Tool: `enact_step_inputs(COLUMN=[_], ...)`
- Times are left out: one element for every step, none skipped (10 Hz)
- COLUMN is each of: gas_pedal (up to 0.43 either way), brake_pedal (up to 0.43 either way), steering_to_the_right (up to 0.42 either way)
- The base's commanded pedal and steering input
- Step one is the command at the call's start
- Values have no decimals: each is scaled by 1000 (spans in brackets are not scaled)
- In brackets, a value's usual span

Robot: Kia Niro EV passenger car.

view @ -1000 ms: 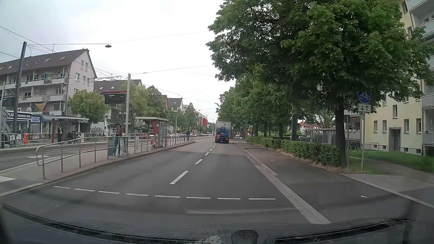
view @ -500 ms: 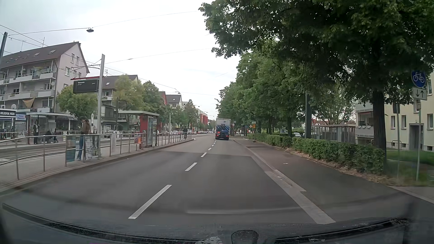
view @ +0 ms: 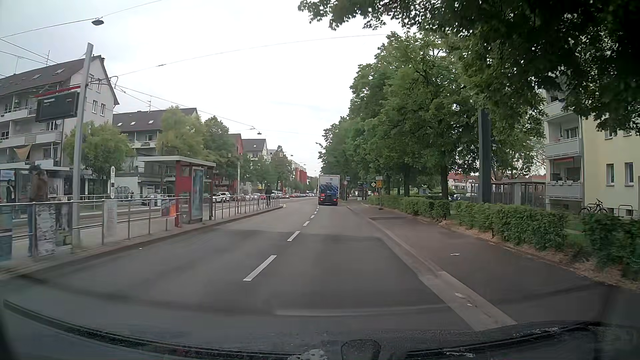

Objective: Follow the waypoints while adhering to traffic rules and regulations

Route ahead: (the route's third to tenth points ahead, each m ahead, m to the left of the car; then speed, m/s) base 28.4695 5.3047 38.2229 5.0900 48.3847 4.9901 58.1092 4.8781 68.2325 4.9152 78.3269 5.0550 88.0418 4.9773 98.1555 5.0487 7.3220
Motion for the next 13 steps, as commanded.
enact_step_inputs(gas_pedal=[39,39,39,39,39,39,39,39,47,47,59,59,59], brake_pedal=[0,0,0,0,0,0,0,0,0,0,0,0,0], steering_to_the_right=[0,0,0,0,1,3,3,3,3,3,4,4,4])
